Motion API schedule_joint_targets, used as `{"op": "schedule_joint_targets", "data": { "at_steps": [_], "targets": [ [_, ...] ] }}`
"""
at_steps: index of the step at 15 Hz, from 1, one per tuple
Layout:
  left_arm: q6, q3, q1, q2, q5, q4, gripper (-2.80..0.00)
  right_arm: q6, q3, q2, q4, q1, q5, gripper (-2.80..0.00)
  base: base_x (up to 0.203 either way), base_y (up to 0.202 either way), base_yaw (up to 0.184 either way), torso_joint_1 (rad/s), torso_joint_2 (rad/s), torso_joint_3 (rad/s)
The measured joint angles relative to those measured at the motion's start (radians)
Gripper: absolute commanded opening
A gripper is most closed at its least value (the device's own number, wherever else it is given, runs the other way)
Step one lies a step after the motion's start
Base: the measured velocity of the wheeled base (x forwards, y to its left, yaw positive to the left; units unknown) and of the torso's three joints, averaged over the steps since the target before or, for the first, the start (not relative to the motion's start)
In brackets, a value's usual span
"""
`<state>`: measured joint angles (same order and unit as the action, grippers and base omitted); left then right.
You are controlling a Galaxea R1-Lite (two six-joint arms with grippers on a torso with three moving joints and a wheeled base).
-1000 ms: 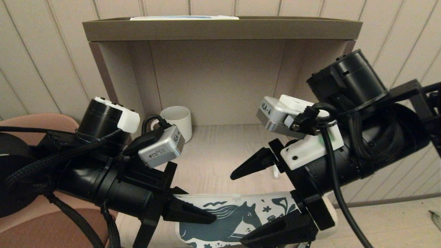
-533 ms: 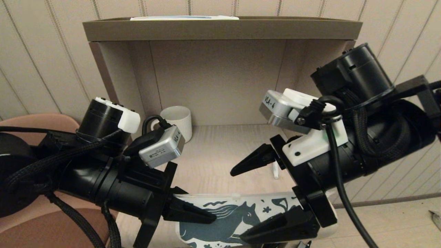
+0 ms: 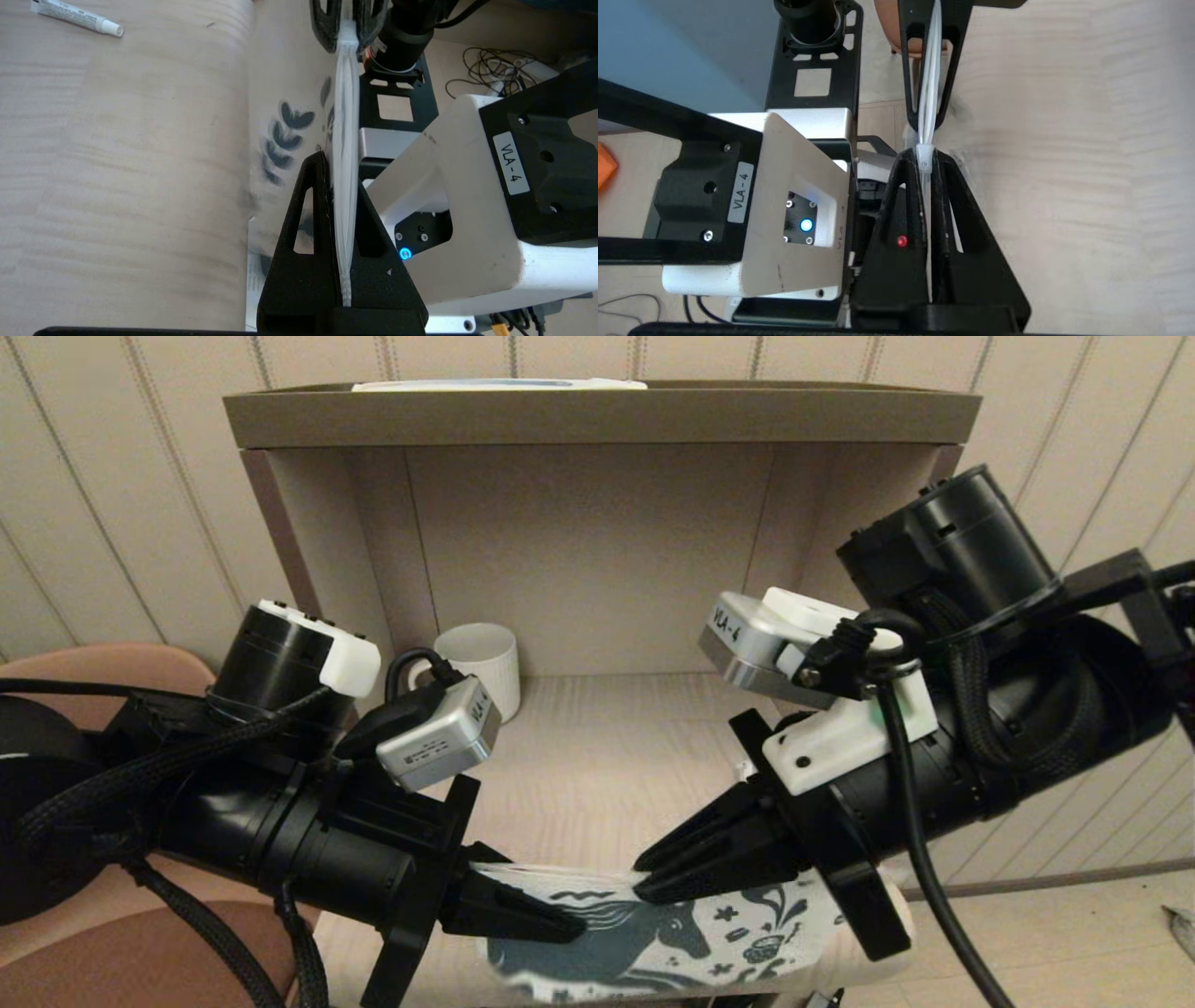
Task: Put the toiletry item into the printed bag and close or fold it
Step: Open the storage bag
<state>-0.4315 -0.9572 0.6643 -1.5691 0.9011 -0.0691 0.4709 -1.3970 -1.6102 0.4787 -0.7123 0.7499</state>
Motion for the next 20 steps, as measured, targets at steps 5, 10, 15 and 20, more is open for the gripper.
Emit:
{"op": "schedule_joint_targets", "data": {
  "at_steps": [5,10,15,20],
  "targets": [
    [0.000,0.000,0.000,0.000,0.000,0.000,-2.80,0.001,0.004,0.001,-0.001,0.000,0.002,-2.80,0.000,0.000,0.000,0.000,0.00,0.000],
    [0.000,0.000,0.000,0.000,0.001,0.001,-2.80,0.002,0.031,0.029,0.003,0.026,0.001,-2.80,0.000,0.000,0.000,0.000,0.00,0.000],
    [0.000,0.000,0.000,0.000,0.001,0.001,-2.80,0.004,0.079,0.079,0.003,0.065,0.001,-2.80,0.000,0.000,0.000,0.000,0.00,0.000],
    [0.000,0.001,0.000,0.000,0.000,0.001,-2.80,0.009,0.179,0.167,-0.003,0.152,0.004,-2.80,0.000,0.000,0.000,0.000,0.00,0.000]
  ]
}}
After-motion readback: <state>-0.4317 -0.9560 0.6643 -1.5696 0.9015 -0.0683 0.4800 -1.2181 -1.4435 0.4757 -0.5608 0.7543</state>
